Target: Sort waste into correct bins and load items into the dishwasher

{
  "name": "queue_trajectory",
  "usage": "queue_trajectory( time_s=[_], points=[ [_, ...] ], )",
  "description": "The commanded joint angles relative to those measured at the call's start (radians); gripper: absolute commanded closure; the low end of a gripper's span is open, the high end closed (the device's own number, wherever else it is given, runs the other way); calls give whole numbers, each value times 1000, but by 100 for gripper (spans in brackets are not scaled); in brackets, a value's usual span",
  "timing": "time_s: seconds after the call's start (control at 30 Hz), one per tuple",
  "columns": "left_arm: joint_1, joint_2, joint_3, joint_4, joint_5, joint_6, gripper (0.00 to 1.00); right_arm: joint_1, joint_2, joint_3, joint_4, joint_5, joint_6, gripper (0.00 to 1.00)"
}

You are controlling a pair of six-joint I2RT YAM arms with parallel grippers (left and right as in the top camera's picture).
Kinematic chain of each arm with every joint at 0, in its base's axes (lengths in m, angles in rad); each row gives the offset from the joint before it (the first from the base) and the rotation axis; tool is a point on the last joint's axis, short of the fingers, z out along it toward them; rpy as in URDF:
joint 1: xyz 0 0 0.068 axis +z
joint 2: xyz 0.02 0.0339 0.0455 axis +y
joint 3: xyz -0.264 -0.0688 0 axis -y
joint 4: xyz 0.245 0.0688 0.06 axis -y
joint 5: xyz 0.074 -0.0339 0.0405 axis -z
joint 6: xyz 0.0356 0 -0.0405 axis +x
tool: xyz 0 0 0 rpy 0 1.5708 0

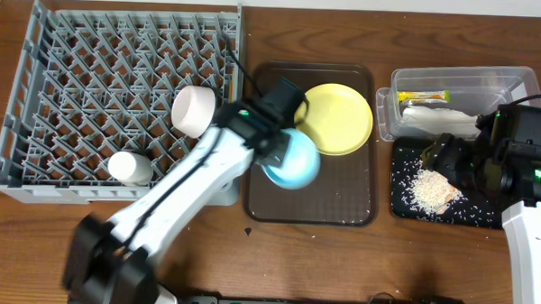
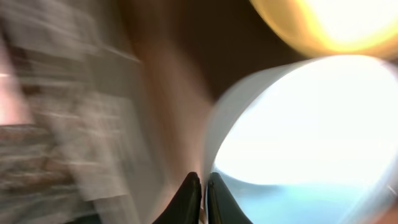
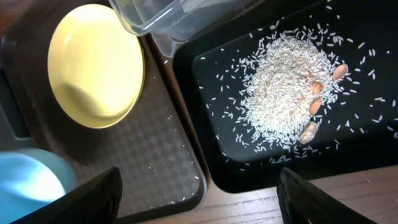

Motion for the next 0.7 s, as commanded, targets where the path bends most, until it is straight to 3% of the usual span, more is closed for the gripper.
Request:
queue_trajectory(
  time_s=[0.0, 0.1, 0.2, 0.33, 0.4, 0.53, 0.67],
  points=[
    [81, -105, 18, -41, -652, 13, 93, -7, 1, -6, -1, -5, -14, 22],
    [150, -107, 18, -40, -982, 51, 93, -7, 1, -6, -1, -5, -14, 23],
    [206, -104, 18, 2, -998, 126, 93, -7, 1, -6, 0, -5, -14, 22],
    [211, -104, 18, 13, -639, 124, 92, -7, 1, -6, 0, -5, -15, 22],
    [200, -104, 18, 58, -304, 120, 90, -7, 1, -6, 1, -5, -14, 22],
    [170, -91, 18, 204, 43, 6, 84, -7, 1, -6, 3, -5, -14, 22],
    [134, -6, -12, 346, 64, 16, 78, -7, 1, -6, 3, -5, -14, 22]
  ],
)
